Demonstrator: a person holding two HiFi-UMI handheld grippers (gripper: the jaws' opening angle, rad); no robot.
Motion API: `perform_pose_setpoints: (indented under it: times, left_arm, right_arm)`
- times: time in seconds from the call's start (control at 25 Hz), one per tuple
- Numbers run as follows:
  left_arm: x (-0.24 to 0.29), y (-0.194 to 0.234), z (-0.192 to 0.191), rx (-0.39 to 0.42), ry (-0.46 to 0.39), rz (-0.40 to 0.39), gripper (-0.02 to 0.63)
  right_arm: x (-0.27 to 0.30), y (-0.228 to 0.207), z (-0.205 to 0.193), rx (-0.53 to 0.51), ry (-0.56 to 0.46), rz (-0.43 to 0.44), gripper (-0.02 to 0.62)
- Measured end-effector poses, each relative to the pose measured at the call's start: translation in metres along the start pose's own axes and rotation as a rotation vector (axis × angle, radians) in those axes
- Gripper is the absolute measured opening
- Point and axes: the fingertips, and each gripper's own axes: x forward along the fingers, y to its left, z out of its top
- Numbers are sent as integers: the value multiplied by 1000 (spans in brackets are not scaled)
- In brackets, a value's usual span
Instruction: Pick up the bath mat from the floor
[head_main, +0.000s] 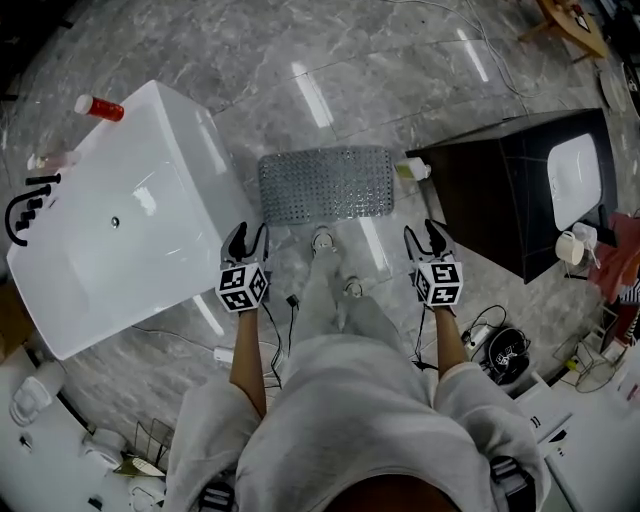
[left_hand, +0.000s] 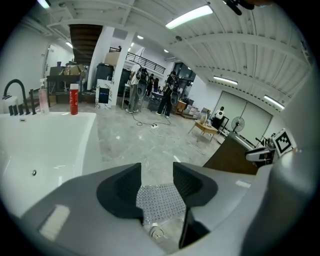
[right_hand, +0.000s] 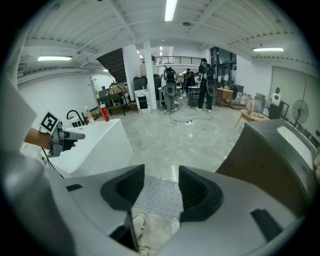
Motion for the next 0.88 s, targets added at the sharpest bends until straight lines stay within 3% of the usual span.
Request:
perform_pose_setpoints:
  times: [0.32,0.88]
  left_arm:
    - [11,3,-31,24,29,10,204]
    - [39,-12,-124,34,66,21,204]
  right_arm:
    - [17,-1,-41,-3,42,37,195]
    - [44,-12,-150,17,85,67,195]
